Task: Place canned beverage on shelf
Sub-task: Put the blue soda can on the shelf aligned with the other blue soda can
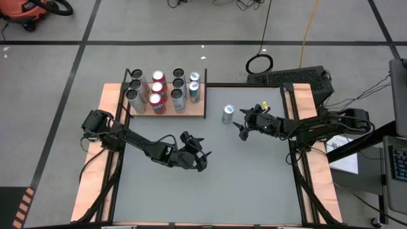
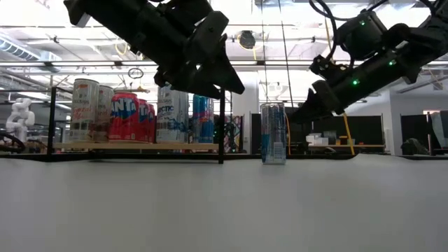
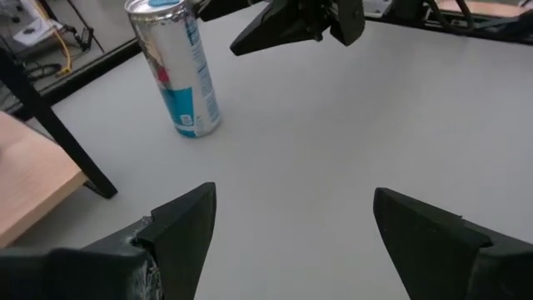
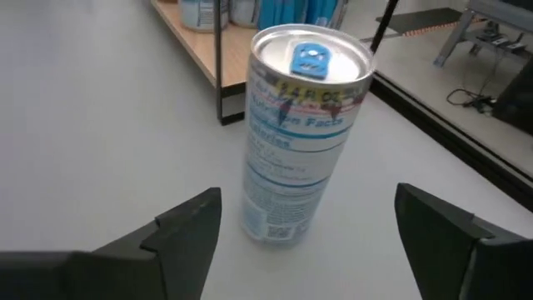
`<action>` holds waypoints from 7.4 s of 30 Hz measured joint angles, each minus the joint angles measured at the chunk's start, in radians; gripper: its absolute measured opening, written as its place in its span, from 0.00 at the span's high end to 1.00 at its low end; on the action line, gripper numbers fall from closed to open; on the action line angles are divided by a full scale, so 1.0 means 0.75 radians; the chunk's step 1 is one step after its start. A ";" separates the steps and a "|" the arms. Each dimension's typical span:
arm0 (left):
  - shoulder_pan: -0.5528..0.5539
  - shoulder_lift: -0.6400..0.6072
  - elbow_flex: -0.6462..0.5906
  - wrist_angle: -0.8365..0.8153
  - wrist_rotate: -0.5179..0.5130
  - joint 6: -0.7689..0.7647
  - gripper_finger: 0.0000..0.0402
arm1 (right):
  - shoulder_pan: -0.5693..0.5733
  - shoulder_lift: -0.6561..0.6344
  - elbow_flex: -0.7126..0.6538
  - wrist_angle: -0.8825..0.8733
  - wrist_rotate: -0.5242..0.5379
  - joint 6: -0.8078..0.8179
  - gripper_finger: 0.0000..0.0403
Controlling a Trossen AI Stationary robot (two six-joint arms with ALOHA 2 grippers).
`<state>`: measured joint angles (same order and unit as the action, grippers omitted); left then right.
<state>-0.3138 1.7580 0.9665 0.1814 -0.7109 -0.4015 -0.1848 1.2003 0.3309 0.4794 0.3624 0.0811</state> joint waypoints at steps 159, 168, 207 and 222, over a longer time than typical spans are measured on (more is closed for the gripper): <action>-0.021 0.013 0.077 0.583 -0.064 0.544 0.02 | 0.267 0.014 0.248 0.805 -0.768 -0.175 0.53; -0.023 0.013 0.077 0.572 -0.133 0.543 0.06 | 0.267 0.075 0.248 0.889 -0.766 -0.161 0.53; -0.106 0.013 0.077 0.588 -0.603 0.752 0.40 | 0.273 0.052 0.299 0.821 -0.550 0.228 0.36; -0.109 0.013 0.093 0.579 -0.705 0.805 0.40 | 0.343 0.061 0.542 0.363 -0.365 0.084 0.39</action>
<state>-0.3954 1.7675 1.0363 0.6159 -1.2393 0.2022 0.0723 1.2461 0.7376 0.7519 0.0890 0.1444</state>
